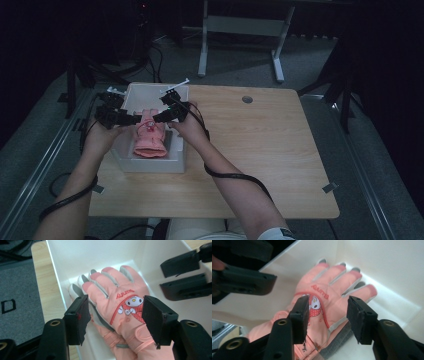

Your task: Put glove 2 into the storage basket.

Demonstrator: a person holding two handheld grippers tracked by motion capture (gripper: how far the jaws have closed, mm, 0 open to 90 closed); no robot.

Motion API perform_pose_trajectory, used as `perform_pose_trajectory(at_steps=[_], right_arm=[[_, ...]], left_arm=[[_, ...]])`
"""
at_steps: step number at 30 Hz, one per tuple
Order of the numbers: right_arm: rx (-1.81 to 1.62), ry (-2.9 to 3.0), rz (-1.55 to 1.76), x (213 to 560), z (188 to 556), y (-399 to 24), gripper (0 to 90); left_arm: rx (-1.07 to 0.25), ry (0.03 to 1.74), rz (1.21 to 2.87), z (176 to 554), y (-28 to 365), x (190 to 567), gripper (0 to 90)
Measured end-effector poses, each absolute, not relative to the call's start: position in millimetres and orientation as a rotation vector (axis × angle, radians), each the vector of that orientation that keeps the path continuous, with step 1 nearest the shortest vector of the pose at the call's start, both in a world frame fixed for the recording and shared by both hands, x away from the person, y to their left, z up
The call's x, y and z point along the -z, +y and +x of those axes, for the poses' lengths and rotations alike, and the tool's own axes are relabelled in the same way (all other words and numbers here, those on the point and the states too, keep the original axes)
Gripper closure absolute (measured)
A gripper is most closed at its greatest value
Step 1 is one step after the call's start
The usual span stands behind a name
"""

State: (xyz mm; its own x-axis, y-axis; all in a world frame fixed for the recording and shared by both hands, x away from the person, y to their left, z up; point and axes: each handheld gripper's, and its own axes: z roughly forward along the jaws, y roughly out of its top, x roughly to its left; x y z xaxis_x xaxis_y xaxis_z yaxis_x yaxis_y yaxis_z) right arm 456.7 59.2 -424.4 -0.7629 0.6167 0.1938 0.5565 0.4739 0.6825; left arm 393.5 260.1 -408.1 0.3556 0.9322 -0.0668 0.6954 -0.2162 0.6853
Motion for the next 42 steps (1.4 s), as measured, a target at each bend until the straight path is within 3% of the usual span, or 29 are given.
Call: perform_pose_trajectory(at_steps=[5,8,11,14,26,35,42], right_arm=[[-1.217,2.610,1.000,410,452,48,42.4],[-1.286,2.583,0.973,396,447,30,33.5],[-1.326,2.573,0.941,387,443,16,27.3],[-1.352,2.561,0.907,382,438,2,20.5],[-1.350,2.472,0.869,379,419,-64,17.5],[-1.318,2.430,0.882,380,410,-108,17.4],[-1.286,2.431,0.877,397,400,-142,15.7]], left_arm=[[-0.471,1.361,1.947,387,252,404,29.6],[-0.419,1.275,1.941,382,239,402,12.7],[-0.437,1.262,1.952,380,230,401,11.1],[-0.423,1.232,1.927,378,220,400,0.7],[-0.372,1.043,1.898,362,173,397,0.0],[-0.368,0.910,1.960,346,127,394,0.0],[-0.295,0.788,2.006,332,88,397,0.0]])
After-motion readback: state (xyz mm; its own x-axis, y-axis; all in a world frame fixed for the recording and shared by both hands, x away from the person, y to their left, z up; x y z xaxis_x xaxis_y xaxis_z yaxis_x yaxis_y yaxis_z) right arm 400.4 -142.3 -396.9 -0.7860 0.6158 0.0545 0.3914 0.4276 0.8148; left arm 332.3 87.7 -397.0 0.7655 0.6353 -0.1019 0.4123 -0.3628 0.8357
